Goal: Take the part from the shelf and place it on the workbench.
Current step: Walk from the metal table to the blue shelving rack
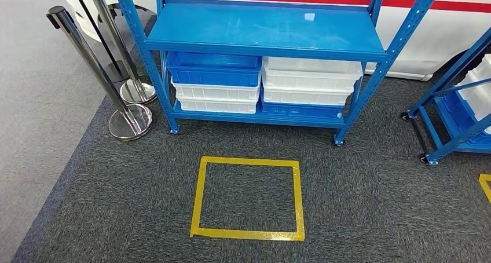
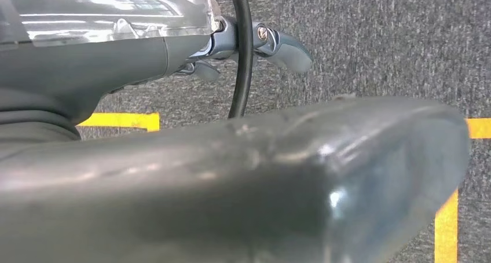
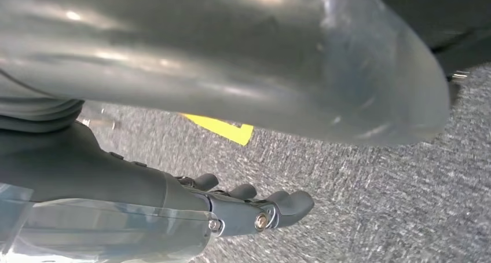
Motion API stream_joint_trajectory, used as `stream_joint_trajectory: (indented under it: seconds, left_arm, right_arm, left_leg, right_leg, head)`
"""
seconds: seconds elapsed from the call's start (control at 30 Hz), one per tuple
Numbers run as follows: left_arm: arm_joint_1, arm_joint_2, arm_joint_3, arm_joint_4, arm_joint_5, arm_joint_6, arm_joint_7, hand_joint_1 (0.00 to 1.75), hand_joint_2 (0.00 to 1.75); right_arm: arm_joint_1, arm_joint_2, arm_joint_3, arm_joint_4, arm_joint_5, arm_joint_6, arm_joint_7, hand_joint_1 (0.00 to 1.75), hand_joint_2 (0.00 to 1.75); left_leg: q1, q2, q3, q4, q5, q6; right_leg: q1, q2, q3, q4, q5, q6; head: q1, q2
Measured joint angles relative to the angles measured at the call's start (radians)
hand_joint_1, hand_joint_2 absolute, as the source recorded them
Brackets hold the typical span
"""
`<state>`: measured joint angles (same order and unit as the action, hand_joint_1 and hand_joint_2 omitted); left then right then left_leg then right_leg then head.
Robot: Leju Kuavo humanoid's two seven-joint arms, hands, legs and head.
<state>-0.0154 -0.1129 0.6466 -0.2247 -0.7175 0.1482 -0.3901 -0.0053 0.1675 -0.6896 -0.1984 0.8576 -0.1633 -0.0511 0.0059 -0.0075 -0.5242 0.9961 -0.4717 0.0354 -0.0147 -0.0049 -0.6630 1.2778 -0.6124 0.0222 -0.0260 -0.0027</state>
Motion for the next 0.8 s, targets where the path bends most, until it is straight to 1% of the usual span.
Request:
stream_joint_trajectory:
  seconds: [0.03,0.07,0.1,0.13,0.17,0.2,0.23,0.3,0.33,0.37,0.4,0.43,0.47,0.5,0.53,0.57,0.6,0.63,0.67,0.7,0.73,0.8]
  left_arm:
    - [0.001,0.0,0.0,0.0,-0.002,0.0,0.001,0.0,0.0]
    - [0.003,-0.001,0.0,0.0,-0.003,0.0,0.002,0.0,0.0]
    - [0.004,-0.002,0.0,0.0,-0.005,0.0,0.002,0.0,0.0]
    - [0.005,-0.003,0.0,0.0,-0.006,0.0,0.002,0.0,0.0]
    - [0.004,-0.004,0.0,0.0,-0.007,0.0,0.003,0.0,0.0]
    - [0.004,-0.004,0.0,0.0,-0.007,0.0,0.003,0.0,0.0]
    - [0.003,-0.004,0.0,0.0,-0.008,0.0,0.004,0.0,0.0]
    - [0.003,-0.004,0.0,0.0,-0.009,0.0,0.004,0.0,0.0]
    - [0.003,-0.005,0.0,0.0,-0.01,0.0,0.004,0.0,0.0]
    - [0.002,-0.005,0.0,-0.001,-0.011,0.0,0.004,0.0,0.0]
    - [0.001,-0.006,0.0,-0.001,-0.012,0.0,0.004,0.0,0.0]
    - [0.001,-0.006,0.0,-0.001,-0.013,0.0,0.004,0.0,0.0]
    - [0.003,-0.006,0.0,-0.001,-0.014,0.0,0.004,0.0,0.0]
    - [0.005,-0.006,0.0,-0.001,-0.013,0.0,0.004,0.0,0.0]
    - [0.007,-0.006,0.0,-0.001,-0.013,0.0,0.004,0.0,0.0]
    - [0.008,-0.006,0.0,-0.001,-0.013,-0.001,0.004,0.0,0.0]
    - [0.01,-0.006,0.0,-0.001,-0.013,0.0,0.004,0.0,0.0]
    - [0.011,-0.006,0.0,-0.001,-0.013,0.0,0.005,0.0,0.0]
    - [0.012,-0.006,0.0,-0.001,-0.013,0.0,0.005,0.0,0.0]
    - [0.012,-0.006,0.0,-0.001,-0.013,-0.001,0.005,0.0,0.0]
    - [0.012,-0.006,0.0,-0.001,-0.013,-0.001,0.006,0.0,0.0]
    - [0.013,-0.006,0.0,-0.002,-0.014,-0.001,0.006,0.0,0.0]
  right_arm:
    - [0.001,0.0,0.0,0.0,0.0,0.001,0.0,0.0,0.0]
    - [0.003,0.0,-0.001,0.0,0.0,0.002,0.0,0.0,0.0]
    - [0.006,0.0,-0.003,0.0,0.0,0.002,0.0,0.0,0.0]
    - [0.008,0.0,-0.005,0.0,0.0,0.003,0.0,0.0,0.0]
    - [0.008,0.0,-0.006,0.0,0.0,0.003,0.001,0.0,0.0]
    - [0.008,0.0,-0.007,0.0,0.0,0.003,0.001,0.0,0.0]
    - [0.008,0.0,-0.008,0.0,0.0,0.004,0.001,0.0,0.0]
    - [0.008,0.0,-0.009,0.0,0.0,0.004,0.001,0.0,0.0]
    - [0.009,0.0,-0.009,0.0,0.0,0.004,0.001,0.0,0.0]
    - [0.009,0.0,-0.01,0.0,0.0,0.004,0.001,0.0,0.0]
    - [0.008,0.0,-0.011,0.0,0.0,0.004,0.002,0.0,0.0]
    - [0.008,0.0,-0.011,0.0,0.0,0.004,0.002,0.0,0.0]
    - [0.007,0.0,-0.012,0.0,0.0,0.004,0.002,0.0,0.0]
    - [0.008,0.0,-0.012,0.0,0.0,0.004,0.002,0.0,0.0]
    - [0.009,0.001,-0.012,0.0,0.0,0.004,0.002,0.0,0.0]
    - [0.009,0.001,-0.013,0.0,0.0,0.004,0.002,0.0,0.0]
    - [0.01,0.001,-0.013,0.0,0.0,0.004,0.002,0.0,0.0]
    - [0.01,0.002,-0.013,0.001,0.0,0.004,0.002,0.0,0.0]
    - [0.01,0.003,-0.013,0.001,0.0,0.004,0.002,0.0,0.0]
    - [0.008,0.004,-0.013,0.001,0.0,0.004,0.002,0.0,0.0]
    - [0.007,0.004,-0.014,0.002,0.0,0.005,0.002,0.0,0.0]
    - [0.006,0.004,-0.014,0.002,0.0,0.008,0.002,0.0,0.0]
  left_leg:
    - [0.0,-0.003,0.008,0.0,-0.006,-0.002]
    - [0.0,-0.005,0.018,0.0,-0.013,-0.005]
    - [0.001,-0.007,0.026,0.001,-0.02,-0.009]
    - [0.0,-0.009,0.033,0.002,-0.027,-0.014]
    - [-0.001,-0.01,0.035,0.003,-0.033,-0.02]
    - [-0.002,-0.01,0.038,0.006,-0.037,-0.027]
    - [-0.003,-0.011,0.042,0.012,-0.04,-0.033]
    - [-0.001,-0.008,0.048,0.031,-0.048,-0.043]
    - [0.0,-0.006,0.038,0.056,-0.057,-0.047]
    - [0.001,-0.003,0.016,0.097,-0.074,-0.052]
    - [0.003,0.0,-0.017,0.156,-0.096,-0.056]
    - [0.004,0.0,-0.058,0.22,-0.123,-0.06]
    - [0.005,0.0,-0.096,0.273,-0.142,-0.063]
    - [0.005,0.001,-0.123,0.299,-0.147,-0.063]
    - [0.005,0.001,-0.133,0.289,-0.132,-0.062]
    - [0.004,0.001,-0.128,0.247,-0.099,-0.059]
    - [0.003,0.003,-0.114,0.183,-0.05,-0.052]
    - [0.0,0.005,-0.102,0.126,-0.013,-0.045]
    - [-0.005,0.007,-0.093,0.083,0.01,-0.038]
    - [-0.009,0.009,-0.087,0.058,0.022,-0.031]
    - [-0.011,0.009,-0.085,0.051,0.016,-0.025]
    - [-0.008,0.004,-0.059,0.033,0.018,-0.013]
  right_leg:
    - [0.0,0.0,-0.003,-0.02,0.028,0.0]
    - [-0.001,0.0,0.012,-0.074,0.074,-0.001]
    - [-0.001,0.001,0.034,-0.138,0.119,-0.004]
    - [0.002,0.002,0.052,-0.193,0.139,-0.008]
    - [0.004,0.003,0.064,-0.229,0.145,-0.014]
    - [0.006,0.004,0.068,-0.241,0.141,-0.021]
    - [0.008,0.004,0.07,-0.243,0.133,-0.028]
    - [0.005,0.003,0.086,-0.247,0.142,-0.042]
    - [0.004,0.001,0.094,-0.248,0.138,-0.049]
    - [0.003,0.0,0.101,-0.249,0.134,-0.054]
    - [0.004,-0.001,0.105,-0.249,0.128,-0.058]
    - [0.005,-0.001,0.11,-0.249,0.122,-0.061]
    - [0.006,-0.001,0.117,-0.249,0.115,-0.062]
    - [0.007,0.0,0.127,-0.249,0.107,-0.062]
    - [0.007,0.0,0.139,-0.249,0.098,-0.061]
    - [0.008,0.0,0.152,-0.249,0.088,-0.059]
    - [0.008,0.0,0.165,-0.249,0.078,-0.058]
    - [0.01,-0.001,0.177,-0.249,0.069,-0.055]
    - [0.01,-0.001,0.184,-0.25,0.061,-0.051]
    - [0.01,-0.001,0.189,-0.254,0.054,-0.045]
    - [0.011,-0.001,0.195,-0.253,0.054,-0.037]
    - [0.01,0.0,0.207,-0.244,0.057,-0.024]
  head:
    - [0.0,0.0]
    - [0.0,0.0]
    - [0.0,0.0]
    - [0.0,0.0]
    - [0.0,0.0]
    - [0.0,0.0]
    - [0.0,0.0]
    - [0.0,0.0]
    - [-0.001,0.0]
    - [-0.001,0.0]
    - [-0.001,0.0]
    - [-0.001,0.0]
    - [-0.001,0.0]
    - [-0.001,0.0]
    - [-0.001,0.0]
    - [-0.001,0.0]
    - [-0.001,0.0]
    - [-0.001,0.0]
    - [0.0,0.0]
    - [0.0,0.0]
    - [0.0,0.0]
    - [0.0,0.0]
